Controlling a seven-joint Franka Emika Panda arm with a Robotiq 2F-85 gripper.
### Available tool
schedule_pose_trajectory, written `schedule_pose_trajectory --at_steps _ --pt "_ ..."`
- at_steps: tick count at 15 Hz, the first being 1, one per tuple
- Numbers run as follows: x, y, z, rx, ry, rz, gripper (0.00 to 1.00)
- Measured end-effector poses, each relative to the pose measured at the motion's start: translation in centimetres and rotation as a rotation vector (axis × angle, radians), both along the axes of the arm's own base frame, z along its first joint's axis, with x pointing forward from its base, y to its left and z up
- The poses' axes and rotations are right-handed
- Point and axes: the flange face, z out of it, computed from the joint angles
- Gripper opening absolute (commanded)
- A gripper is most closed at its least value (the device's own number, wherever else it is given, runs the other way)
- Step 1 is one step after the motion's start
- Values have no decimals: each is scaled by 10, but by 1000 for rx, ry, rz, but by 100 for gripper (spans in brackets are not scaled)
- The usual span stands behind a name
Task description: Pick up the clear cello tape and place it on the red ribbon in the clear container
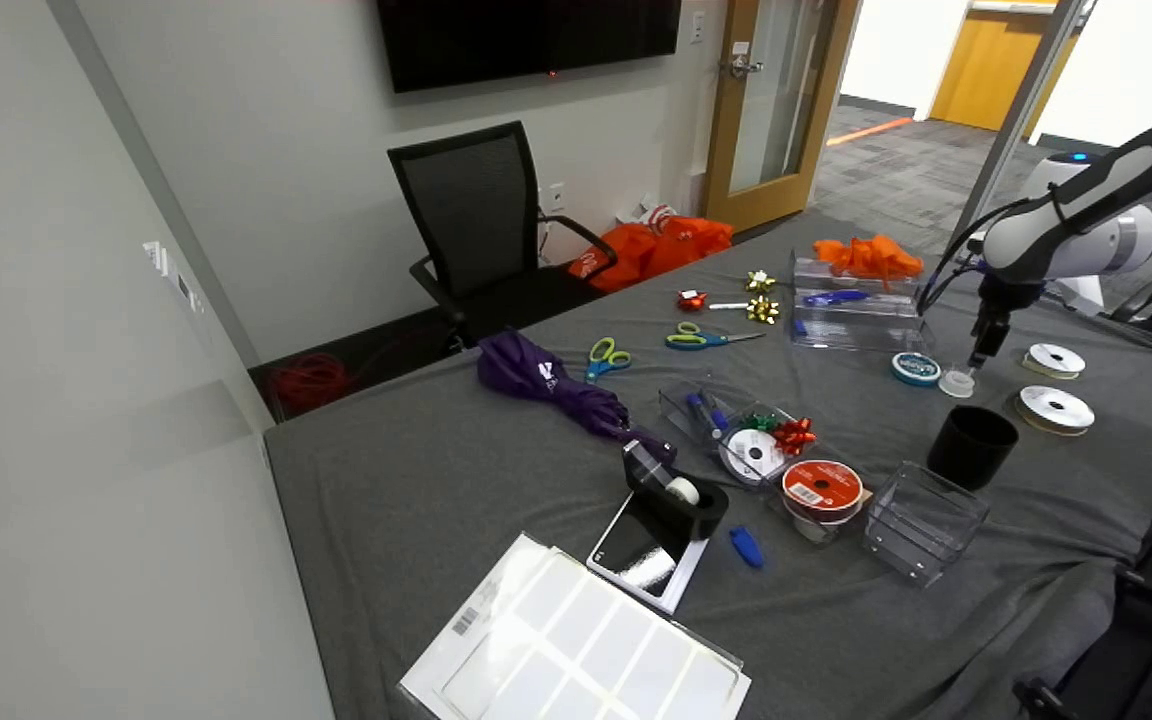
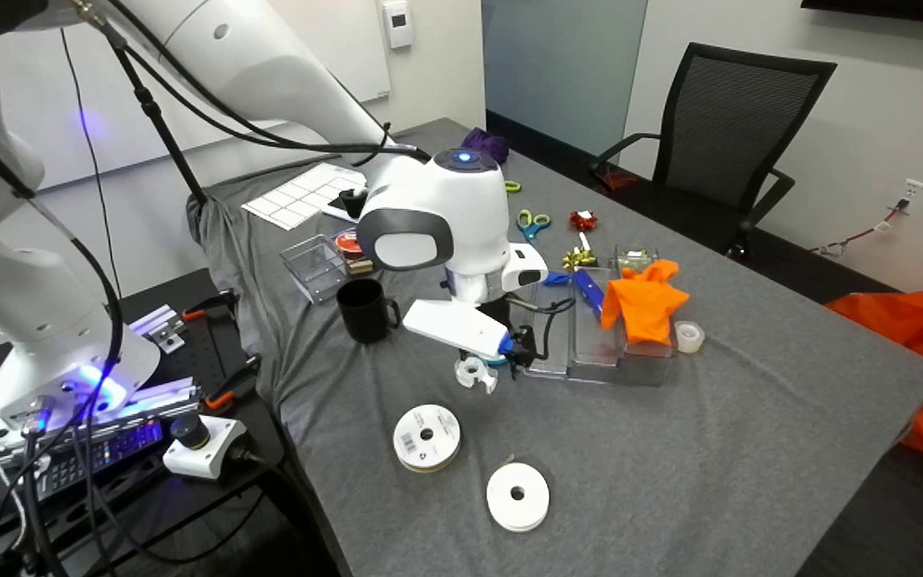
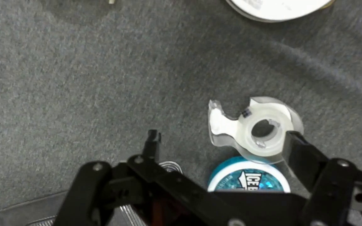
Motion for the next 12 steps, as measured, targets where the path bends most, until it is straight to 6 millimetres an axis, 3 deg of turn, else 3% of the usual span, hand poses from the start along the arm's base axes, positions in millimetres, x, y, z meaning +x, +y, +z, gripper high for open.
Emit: schedule_pose_trajectory --at_steps 4,9,11,12 --pt "-2 -22 -3 7 3 -5 100" --pt "8 -26 -16 22 25 -11 94" --pt "13 -25 -22 37 39 -13 76" --pt "15 -24 -23 44 43 -14 72"
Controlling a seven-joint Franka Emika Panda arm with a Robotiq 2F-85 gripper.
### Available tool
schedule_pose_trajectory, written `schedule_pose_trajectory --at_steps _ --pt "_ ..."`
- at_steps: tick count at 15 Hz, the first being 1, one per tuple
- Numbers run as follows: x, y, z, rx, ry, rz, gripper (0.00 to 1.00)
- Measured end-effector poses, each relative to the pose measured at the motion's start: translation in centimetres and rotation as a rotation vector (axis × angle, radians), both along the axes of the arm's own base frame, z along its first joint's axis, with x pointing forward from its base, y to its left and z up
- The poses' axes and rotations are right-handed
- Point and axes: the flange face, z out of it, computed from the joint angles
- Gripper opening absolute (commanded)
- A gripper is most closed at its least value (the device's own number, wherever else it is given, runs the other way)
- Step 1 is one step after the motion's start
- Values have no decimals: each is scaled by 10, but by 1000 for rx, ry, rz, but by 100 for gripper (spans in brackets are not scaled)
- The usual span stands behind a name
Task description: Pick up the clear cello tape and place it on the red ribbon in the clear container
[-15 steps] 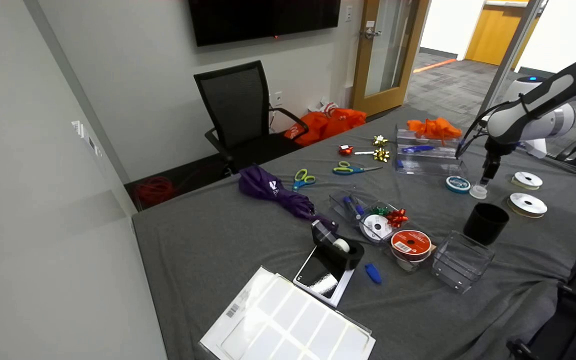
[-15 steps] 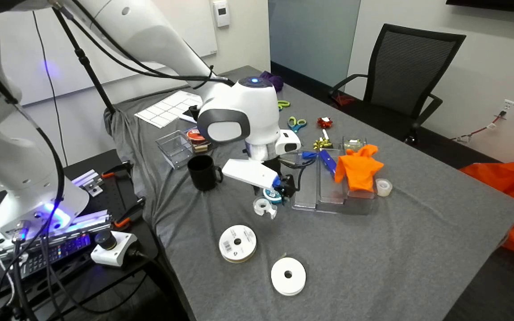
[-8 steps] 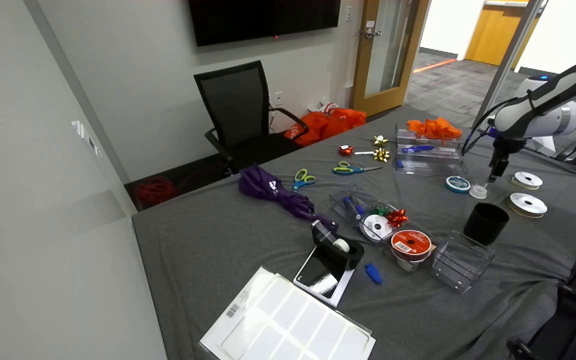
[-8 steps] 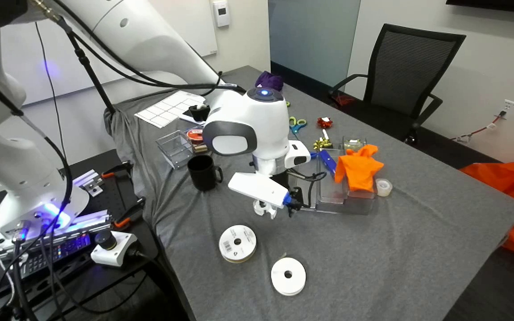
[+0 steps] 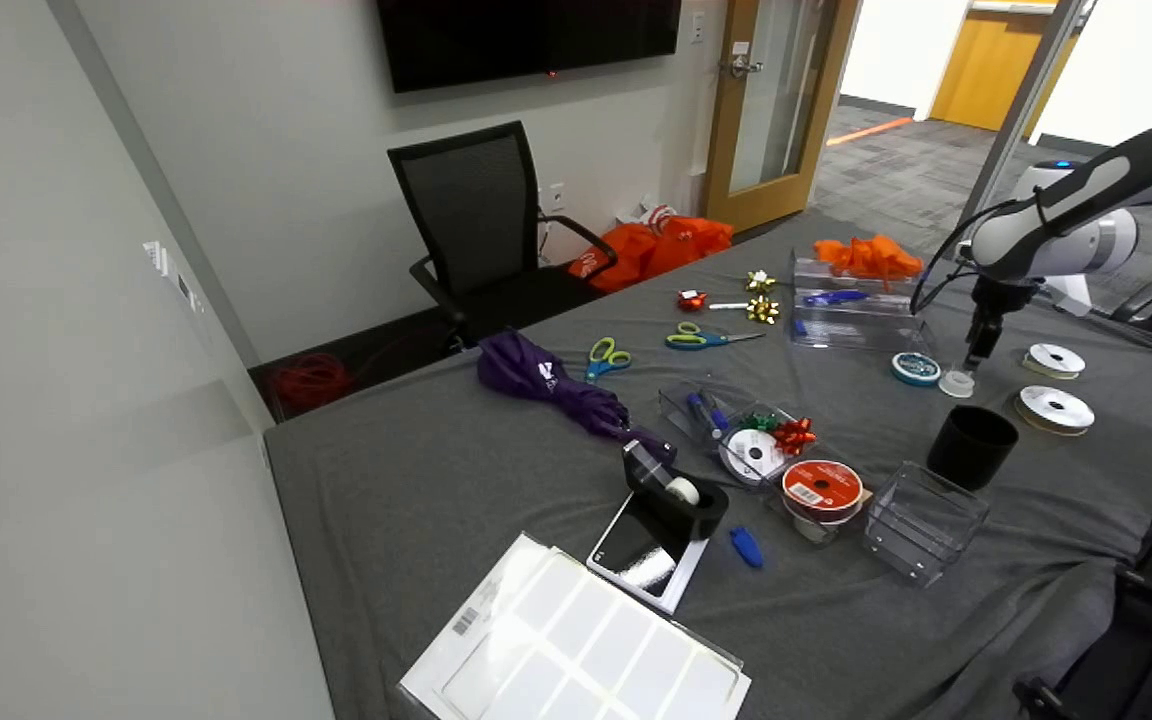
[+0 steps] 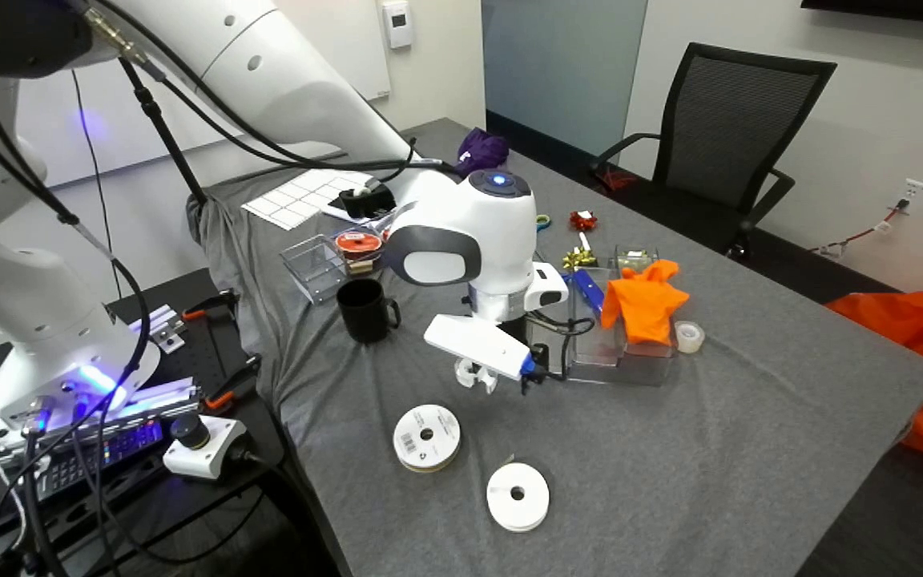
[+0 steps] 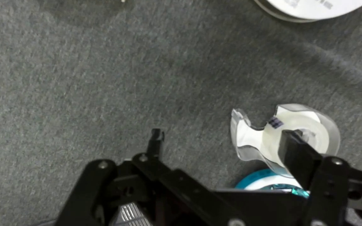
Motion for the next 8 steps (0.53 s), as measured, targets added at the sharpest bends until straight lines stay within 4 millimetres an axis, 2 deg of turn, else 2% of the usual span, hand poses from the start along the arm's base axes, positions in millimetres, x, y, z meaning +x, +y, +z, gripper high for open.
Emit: schedule_pose_trajectory --at_steps 1,2,5,6,8 --pt "3 0 -2 6 3 -1 65" --pt "4 0 -3 11 5 -3 54" --pt "9 -2 -4 14 6 -5 33" --pt "10 -3 -5 14 6 -5 27" --pt "11 -4 -6 13 5 -5 24"
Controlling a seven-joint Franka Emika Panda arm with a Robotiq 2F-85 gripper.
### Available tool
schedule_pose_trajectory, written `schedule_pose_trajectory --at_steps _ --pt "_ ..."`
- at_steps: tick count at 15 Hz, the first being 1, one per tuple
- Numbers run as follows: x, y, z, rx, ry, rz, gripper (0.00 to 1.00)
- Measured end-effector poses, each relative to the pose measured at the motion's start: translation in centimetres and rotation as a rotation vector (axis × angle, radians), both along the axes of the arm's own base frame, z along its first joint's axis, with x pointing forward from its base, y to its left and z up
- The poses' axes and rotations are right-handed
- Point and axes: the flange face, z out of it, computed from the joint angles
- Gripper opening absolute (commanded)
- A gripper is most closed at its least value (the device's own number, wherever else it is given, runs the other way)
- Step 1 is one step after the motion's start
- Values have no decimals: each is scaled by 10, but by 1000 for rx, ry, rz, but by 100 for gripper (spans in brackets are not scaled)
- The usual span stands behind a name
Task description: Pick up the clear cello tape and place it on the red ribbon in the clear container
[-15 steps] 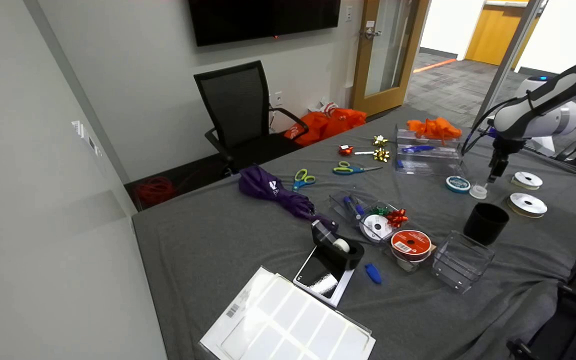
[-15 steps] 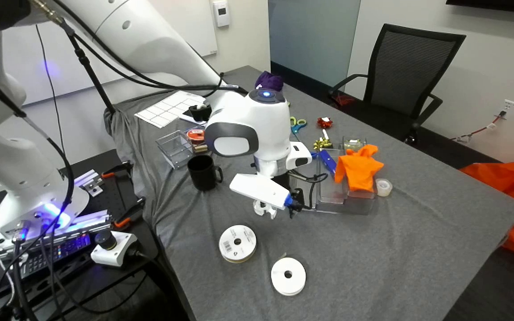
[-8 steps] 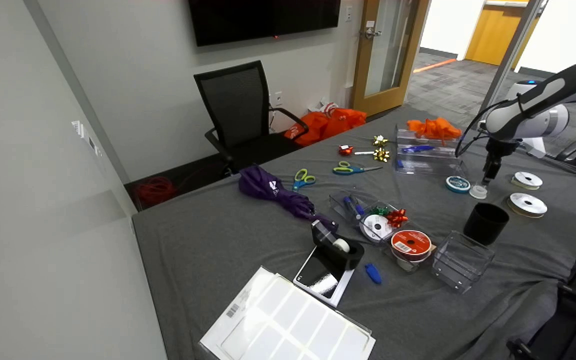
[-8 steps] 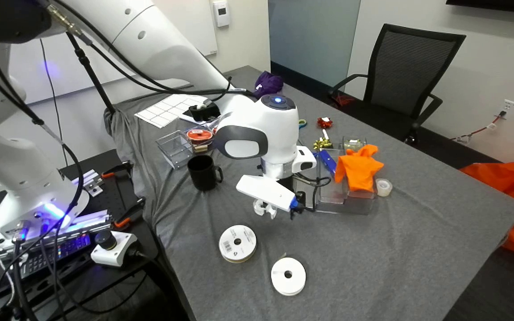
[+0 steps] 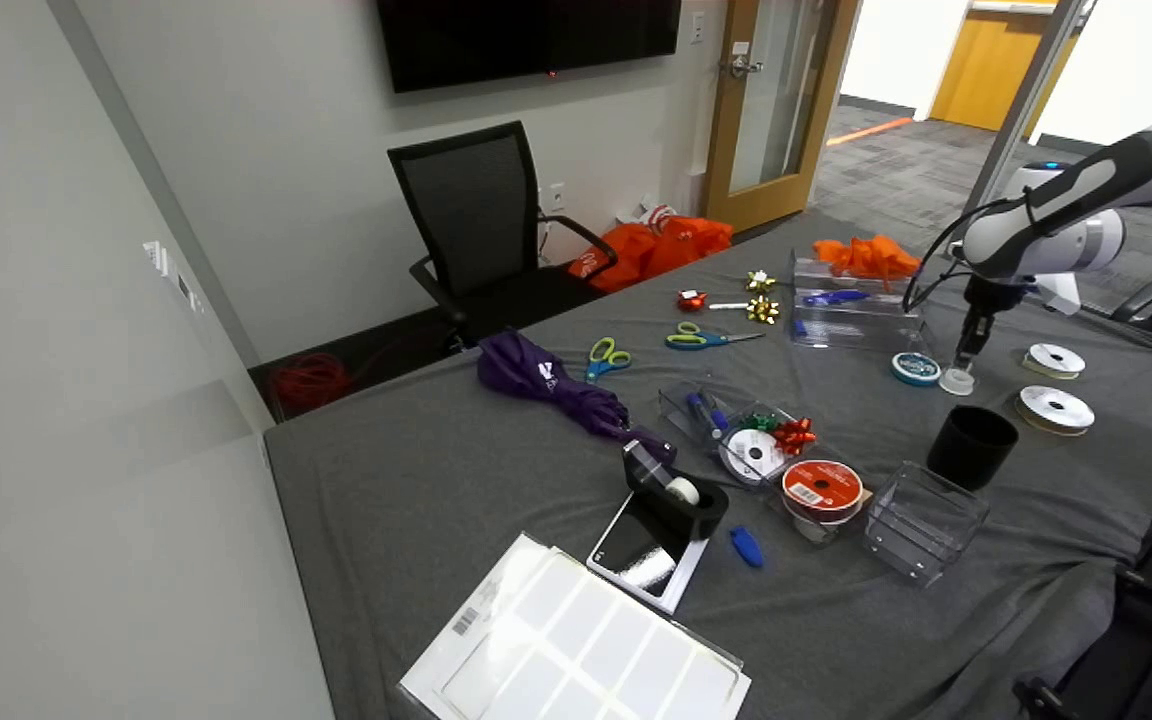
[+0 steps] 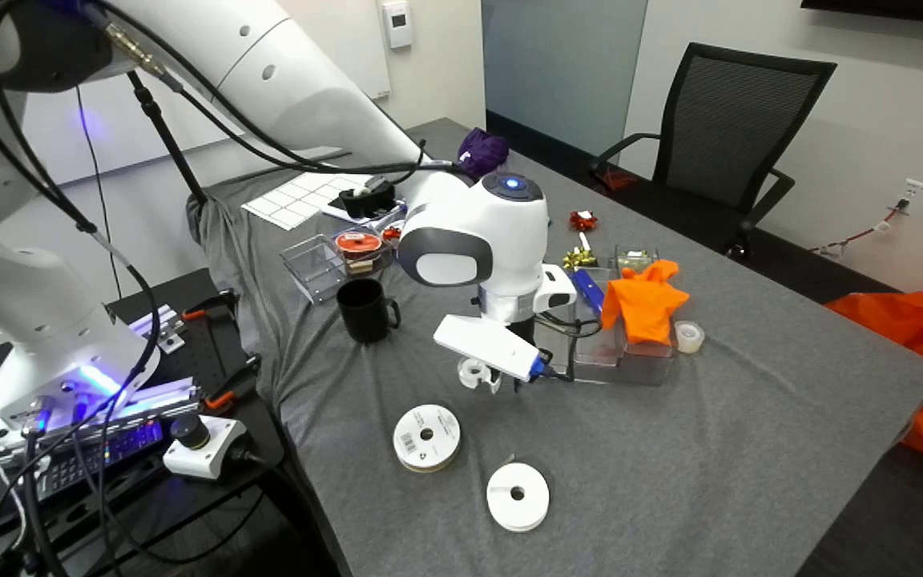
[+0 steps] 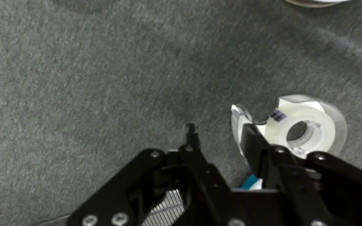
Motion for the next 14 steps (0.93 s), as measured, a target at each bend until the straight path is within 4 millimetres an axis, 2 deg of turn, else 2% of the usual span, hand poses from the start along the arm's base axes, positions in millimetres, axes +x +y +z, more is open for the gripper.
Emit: schedule_pose_trajectory --at_steps 2,3,4,8,14 --pt "1 -1 0 -1 -1 0 15" --pt "1 -1 -1 -1 0 0 17" --pt "2 -1 -3 0 0 0 3" --pt "2 -1 -11 4 8 1 0" --pt "2 -2 -10 3 5 4 1"
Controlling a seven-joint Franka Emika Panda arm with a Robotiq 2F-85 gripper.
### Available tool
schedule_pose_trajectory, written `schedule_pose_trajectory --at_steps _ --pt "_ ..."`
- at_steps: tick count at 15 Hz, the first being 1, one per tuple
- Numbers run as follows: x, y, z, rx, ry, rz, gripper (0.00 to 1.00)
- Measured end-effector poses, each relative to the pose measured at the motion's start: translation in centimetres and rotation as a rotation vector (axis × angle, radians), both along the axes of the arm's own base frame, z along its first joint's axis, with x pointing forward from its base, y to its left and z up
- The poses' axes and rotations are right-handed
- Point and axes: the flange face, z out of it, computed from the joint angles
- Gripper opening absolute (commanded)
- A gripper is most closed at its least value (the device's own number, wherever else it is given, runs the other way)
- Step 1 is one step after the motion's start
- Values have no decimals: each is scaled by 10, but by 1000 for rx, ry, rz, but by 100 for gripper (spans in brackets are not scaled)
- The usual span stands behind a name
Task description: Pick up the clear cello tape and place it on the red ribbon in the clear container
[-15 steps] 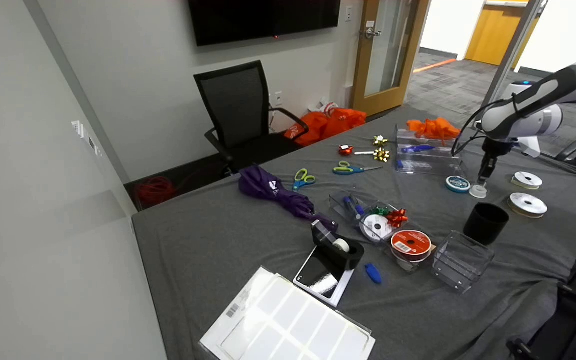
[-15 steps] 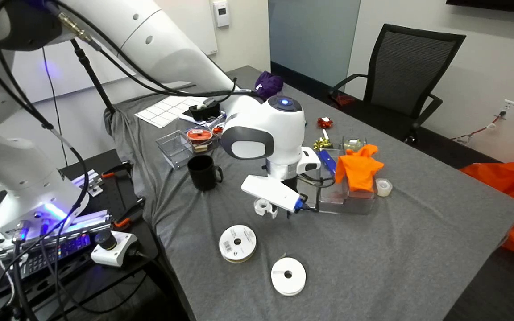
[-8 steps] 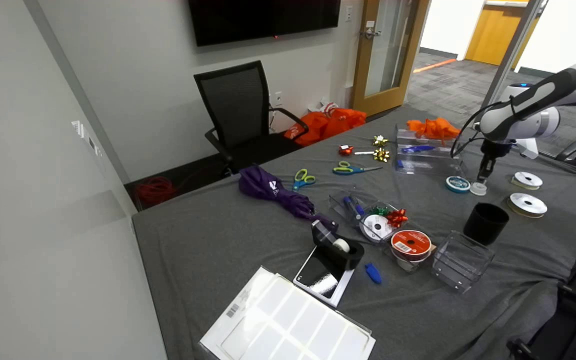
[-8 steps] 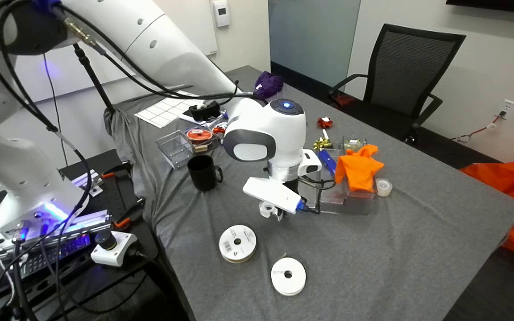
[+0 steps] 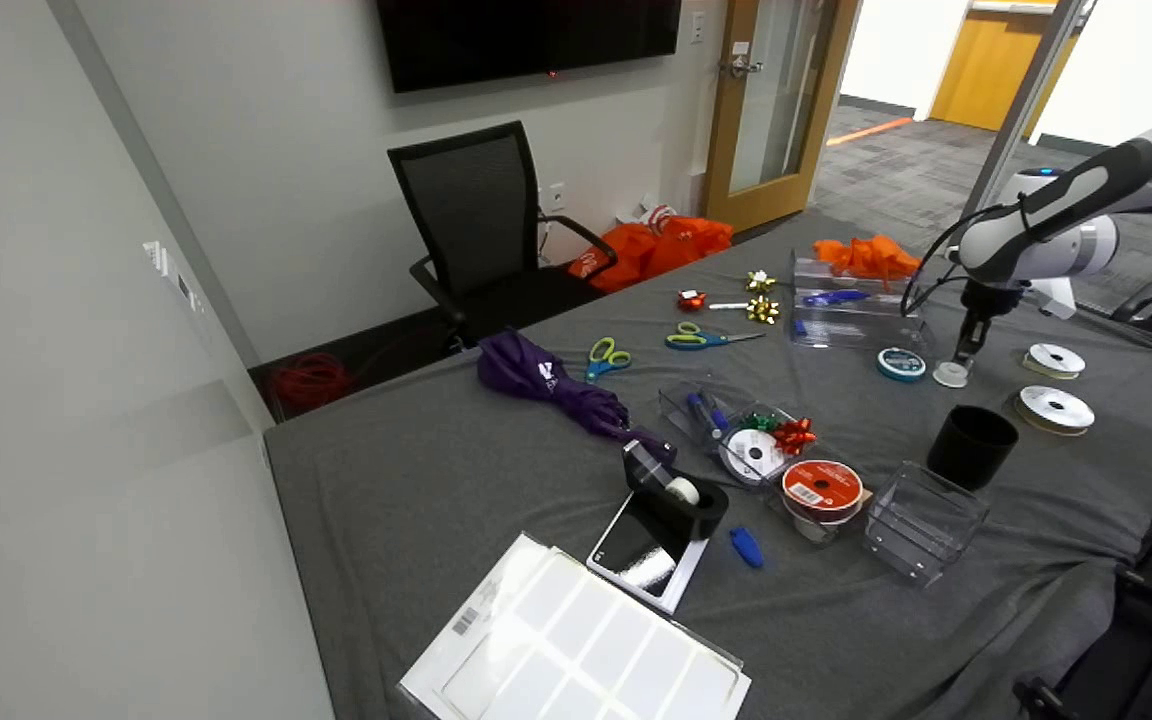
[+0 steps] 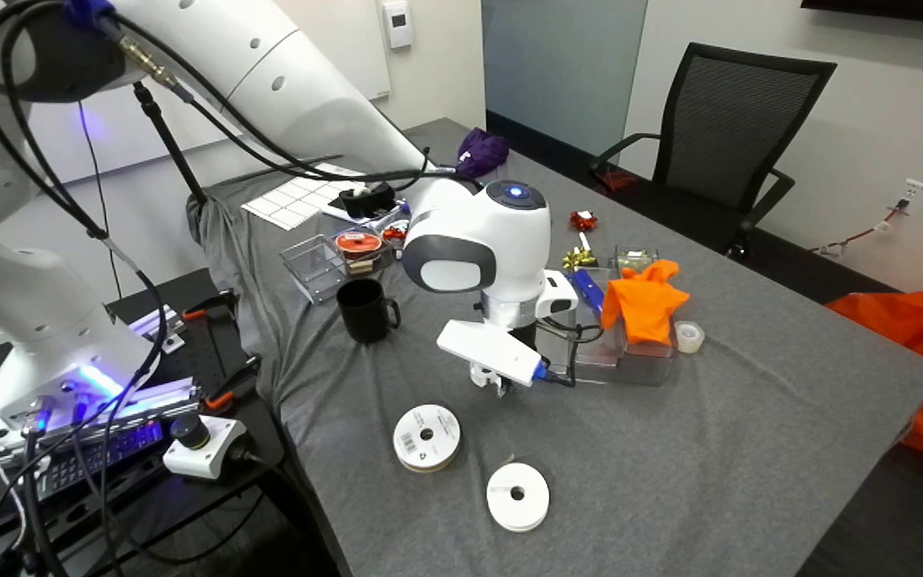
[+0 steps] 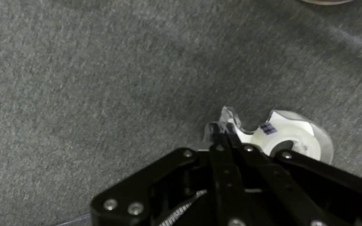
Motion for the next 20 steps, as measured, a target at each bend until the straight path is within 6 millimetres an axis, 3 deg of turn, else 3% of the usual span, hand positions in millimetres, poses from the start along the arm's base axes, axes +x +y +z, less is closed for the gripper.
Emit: schedule_pose_trajectory --at_steps 3,8,11,16,20 --pt "-2 -5 11 4 -13 27 1" --pt "-14 -5 47 58 -26 76 1" --pt "-18 14 73 96 -40 79 1" --pt "-19 70 105 138 -59 71 3" --pt "-24 73 105 141 -53 67 1"
